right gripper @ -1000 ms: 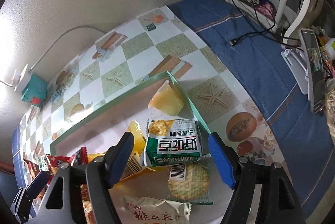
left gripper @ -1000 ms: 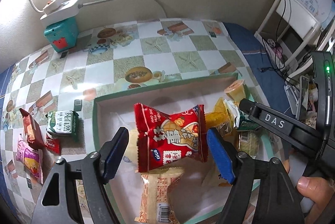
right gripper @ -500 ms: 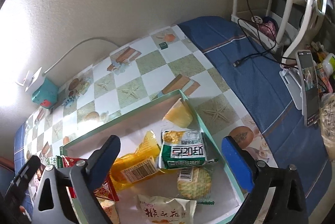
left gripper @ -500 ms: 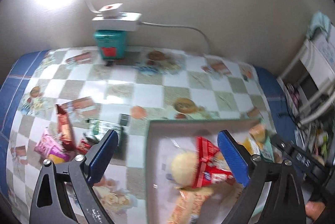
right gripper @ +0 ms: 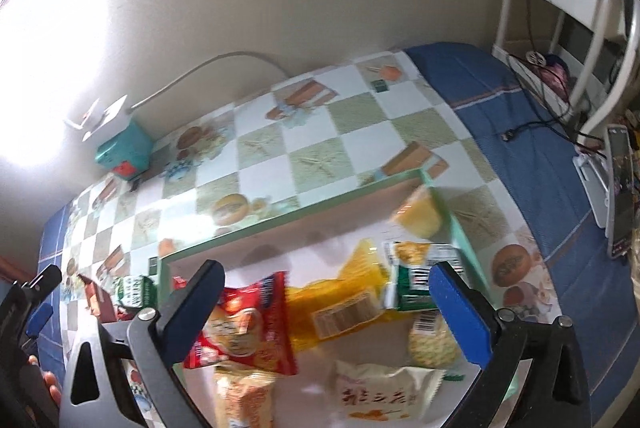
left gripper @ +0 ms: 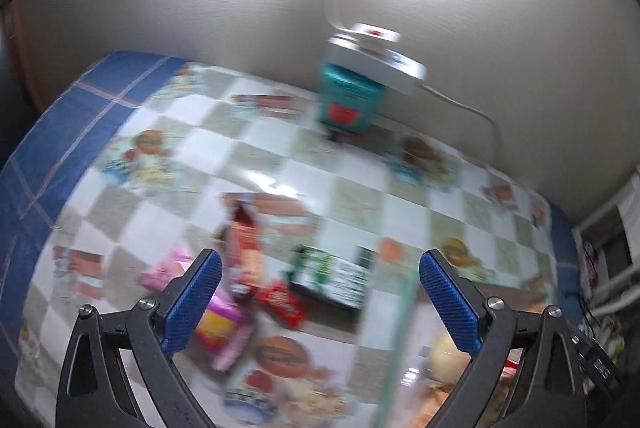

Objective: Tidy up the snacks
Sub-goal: 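Withdraw both open tools from the tray toward the remaining snacks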

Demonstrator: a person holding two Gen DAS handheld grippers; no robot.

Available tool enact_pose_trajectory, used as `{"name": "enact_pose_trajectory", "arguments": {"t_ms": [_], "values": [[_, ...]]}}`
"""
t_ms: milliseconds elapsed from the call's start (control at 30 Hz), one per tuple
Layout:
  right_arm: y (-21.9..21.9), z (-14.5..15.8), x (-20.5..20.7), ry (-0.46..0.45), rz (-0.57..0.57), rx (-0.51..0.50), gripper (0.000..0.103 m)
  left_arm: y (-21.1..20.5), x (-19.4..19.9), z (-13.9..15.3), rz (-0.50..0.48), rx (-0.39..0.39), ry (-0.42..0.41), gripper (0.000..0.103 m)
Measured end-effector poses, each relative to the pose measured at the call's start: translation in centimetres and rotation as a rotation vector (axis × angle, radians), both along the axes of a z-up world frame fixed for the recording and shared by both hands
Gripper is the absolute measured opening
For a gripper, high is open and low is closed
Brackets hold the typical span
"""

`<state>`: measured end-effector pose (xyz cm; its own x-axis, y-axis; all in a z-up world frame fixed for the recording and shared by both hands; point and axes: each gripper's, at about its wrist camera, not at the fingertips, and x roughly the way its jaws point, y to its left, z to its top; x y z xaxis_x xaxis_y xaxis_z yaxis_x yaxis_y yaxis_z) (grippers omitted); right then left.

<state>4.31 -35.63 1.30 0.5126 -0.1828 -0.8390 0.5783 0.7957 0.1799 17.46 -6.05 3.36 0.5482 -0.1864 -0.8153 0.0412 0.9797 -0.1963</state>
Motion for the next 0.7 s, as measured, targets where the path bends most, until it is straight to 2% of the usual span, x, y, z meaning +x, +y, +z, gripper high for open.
{"name": "enact_pose_trajectory", "arguments": {"t_ms": [333,700], "values": [[5.4,1.0,2.7,-0.022,0.101,-0.028,0.103,7.2,1.1,-0.7,0.17,-0.015,0.02,0.099],[10.9,1.1,5.1,-0.034,0.194,-0.041,0.103,12.9,1.3,-0.8,0.294,-0.025,0.018,0.099]]}}
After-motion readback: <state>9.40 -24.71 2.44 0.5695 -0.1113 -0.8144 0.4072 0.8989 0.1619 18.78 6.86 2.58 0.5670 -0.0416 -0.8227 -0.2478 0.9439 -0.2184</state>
